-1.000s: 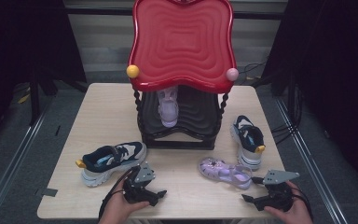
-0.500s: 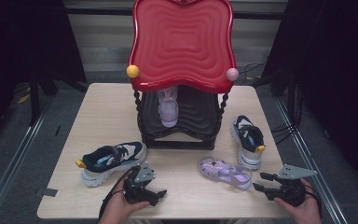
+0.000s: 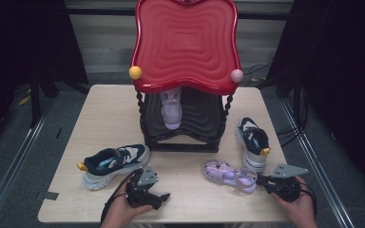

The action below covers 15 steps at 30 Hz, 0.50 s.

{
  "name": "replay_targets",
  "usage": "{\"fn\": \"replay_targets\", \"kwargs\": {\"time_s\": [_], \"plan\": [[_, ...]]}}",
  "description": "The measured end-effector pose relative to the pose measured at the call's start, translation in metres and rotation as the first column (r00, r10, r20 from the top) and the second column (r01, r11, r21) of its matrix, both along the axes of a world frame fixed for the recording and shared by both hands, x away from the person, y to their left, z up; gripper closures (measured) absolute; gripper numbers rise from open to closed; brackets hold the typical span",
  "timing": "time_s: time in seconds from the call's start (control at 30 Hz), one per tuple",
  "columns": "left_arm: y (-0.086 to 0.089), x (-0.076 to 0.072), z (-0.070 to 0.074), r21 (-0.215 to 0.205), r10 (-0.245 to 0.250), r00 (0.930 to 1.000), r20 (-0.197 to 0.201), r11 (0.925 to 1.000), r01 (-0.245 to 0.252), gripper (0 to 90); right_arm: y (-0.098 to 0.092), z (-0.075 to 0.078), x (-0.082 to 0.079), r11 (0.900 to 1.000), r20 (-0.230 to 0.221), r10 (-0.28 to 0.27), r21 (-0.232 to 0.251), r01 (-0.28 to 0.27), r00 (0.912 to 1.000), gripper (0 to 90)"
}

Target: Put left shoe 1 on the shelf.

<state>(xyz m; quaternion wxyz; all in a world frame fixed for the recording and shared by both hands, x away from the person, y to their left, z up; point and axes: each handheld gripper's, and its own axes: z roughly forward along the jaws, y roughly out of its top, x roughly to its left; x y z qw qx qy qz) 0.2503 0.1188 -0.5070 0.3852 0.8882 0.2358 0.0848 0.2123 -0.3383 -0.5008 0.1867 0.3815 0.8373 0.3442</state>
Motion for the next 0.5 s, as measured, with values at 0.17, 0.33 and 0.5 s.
{"fn": "replay_targets", "kwargs": {"time_s": [0.17, 0.33, 0.5], "plan": [[0.000, 0.000, 0.000, 0.001, -0.001, 1.0000, 0.000, 1.0000, 0.001, 14.1, 0.004, 0.000, -0.003, 1.000, -0.028, 0.009, 0.019, -0.009, 0.9996, 89.7], [0.000, 0.000, 0.000, 0.000, -0.001, 1.0000, 0.000, 1.0000, 0.001, 14.1, 0.012, 0.000, -0.007, 0.999, -0.039, 0.021, 0.031, -0.019, 0.9990, 89.7], [0.000, 0.000, 0.000, 0.000, -0.001, 1.0000, 0.000, 1.0000, 0.001, 14.1, 0.016, 0.000, -0.013, 0.999, -0.042, 0.022, 0.045, -0.021, 0.9989, 88.7]]}}
